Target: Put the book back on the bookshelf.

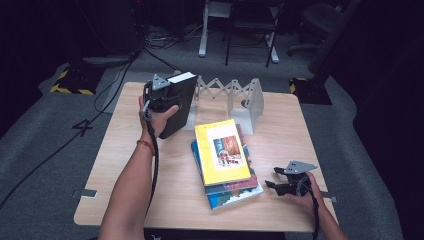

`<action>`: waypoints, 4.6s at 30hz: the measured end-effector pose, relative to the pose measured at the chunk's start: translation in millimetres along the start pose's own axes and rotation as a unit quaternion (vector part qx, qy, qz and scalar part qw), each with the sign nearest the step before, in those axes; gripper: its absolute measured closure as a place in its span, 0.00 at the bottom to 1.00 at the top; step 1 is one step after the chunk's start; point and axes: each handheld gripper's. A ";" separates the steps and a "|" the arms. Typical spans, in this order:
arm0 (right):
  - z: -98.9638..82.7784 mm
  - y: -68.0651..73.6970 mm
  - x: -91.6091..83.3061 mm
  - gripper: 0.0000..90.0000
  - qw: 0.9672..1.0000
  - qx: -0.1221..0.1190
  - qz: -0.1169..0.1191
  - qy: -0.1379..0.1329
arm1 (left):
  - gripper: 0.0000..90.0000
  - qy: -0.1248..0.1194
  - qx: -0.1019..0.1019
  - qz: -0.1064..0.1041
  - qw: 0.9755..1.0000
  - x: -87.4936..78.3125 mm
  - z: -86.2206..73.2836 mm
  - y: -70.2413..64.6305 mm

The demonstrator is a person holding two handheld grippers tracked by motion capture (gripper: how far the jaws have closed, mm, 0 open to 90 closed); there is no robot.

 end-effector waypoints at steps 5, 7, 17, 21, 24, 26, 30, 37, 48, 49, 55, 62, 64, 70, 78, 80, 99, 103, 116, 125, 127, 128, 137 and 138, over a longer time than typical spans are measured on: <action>-0.6 0.0 -0.4 0.38 1.000 0.002 0.003 -0.002 | 0.59 -0.007 0.012 0.017 1.000 9.2 -0.2 -4.2; -0.7 0.3 -0.5 0.38 1.000 0.002 0.002 -0.002 | 0.59 -0.007 0.010 0.018 1.000 11.9 0.1 -4.6; -1.0 0.5 -0.8 0.38 1.000 0.000 0.005 -0.003 | 0.59 -0.004 0.027 0.018 0.999 25.6 2.8 -12.1; -1.0 0.0 -0.7 0.38 1.000 0.000 0.007 -0.003 | 0.59 -0.005 0.020 0.021 1.000 28.3 2.7 -10.8; -0.7 1.0 -0.8 0.38 1.000 -0.003 0.007 -0.002 | 0.59 -0.009 0.017 0.023 1.000 28.3 1.6 -8.8; -1.1 0.3 -0.6 0.38 1.000 0.001 0.010 -0.003 | 0.59 -0.014 0.013 0.022 1.000 27.5 0.1 -8.2; -1.1 -0.2 -0.4 0.37 1.000 0.001 0.011 -0.003 | 0.59 -0.019 0.011 0.021 1.000 22.6 -3.0 -8.1; -0.9 0.4 -0.4 0.37 1.000 0.002 0.008 -0.002 | 0.58 -0.026 0.005 0.027 0.999 9.4 -10.2 -8.8; -1.4 -0.4 -0.1 0.37 1.000 0.009 0.009 -0.003 | 0.58 -0.033 0.008 0.020 0.999 -15.2 -24.3 -10.2; -1.7 -0.6 0.0 0.37 1.000 0.012 0.009 -0.003 | 0.58 -0.035 0.005 0.020 0.999 -16.9 -25.7 -9.8; -1.4 -0.3 0.2 0.37 1.000 0.011 0.009 -0.003 | 0.58 -0.041 0.000 0.024 0.999 -25.9 -32.8 -8.3; -1.5 -0.5 1.1 0.36 1.000 0.014 0.009 -0.004 | 0.58 -0.045 -0.005 0.025 0.999 -34.0 -40.2 -6.1; -1.3 -0.1 1.1 0.36 1.000 0.013 0.008 -0.004 | 0.58 -0.046 -0.002 0.027 0.999 -34.2 -40.9 -9.1; -1.5 -0.2 1.3 0.36 1.000 0.014 0.009 -0.004 | 0.57 -0.055 -0.003 0.033 0.998 -36.6 -44.8 -12.2; -1.9 -0.7 1.4 0.36 1.000 0.015 0.009 -0.006 | 0.49 -0.049 -0.002 0.030 0.998 -40.7 -53.1 -10.0; -1.8 -0.7 1.5 0.36 1.000 0.015 0.009 -0.006 | 0.48 -0.039 -0.001 0.027 0.999 -41.6 -57.3 -8.9; -2.3 -1.0 1.9 0.35 1.000 0.014 0.009 -0.008 | 0.51 -0.031 -0.035 0.014 0.999 -45.1 -92.8 -5.2; -2.4 -0.7 1.9 0.35 1.000 0.014 0.008 -0.009 | 0.54 -0.024 -0.030 0.019 0.999 -43.8 -101.3 -7.3; -2.5 -0.2 2.1 0.35 1.000 0.015 0.007 -0.010 | 0.58 -0.026 -0.020 0.092 0.995 -32.1 -101.1 -27.3; -2.6 -0.4 2.3 0.35 1.000 0.015 0.008 -0.011 | 0.58 -0.028 -0.025 0.126 0.991 -18.8 -99.1 -34.6; -2.7 -0.4 2.3 0.35 1.000 0.014 0.008 -0.011 | 0.58 -0.028 -0.028 0.130 0.991 -15.9 -97.9 -33.7; -2.7 -0.5 2.3 0.35 1.000 0.014 0.009 -0.011 | 0.58 -0.028 -0.030 0.131 0.991 -14.3 -97.6 -33.4; -2.7 -0.9 2.4 0.35 1.000 0.015 0.010 -0.012 | 0.58 -0.029 -0.034 0.145 0.988 -1.7 -95.4 -33.5; -2.7 -0.9 2.4 0.35 1.000 0.015 0.010 -0.012 | 0.58 -0.028 -0.034 0.144 0.989 -1.0 -95.4 -33.8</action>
Point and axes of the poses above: each handheld gripper's, and its own axes: x roughly forward along the jaws, z roughly out of its top, y roughly to its left, and after that the axes turned 15 degrees about -y, right-handed
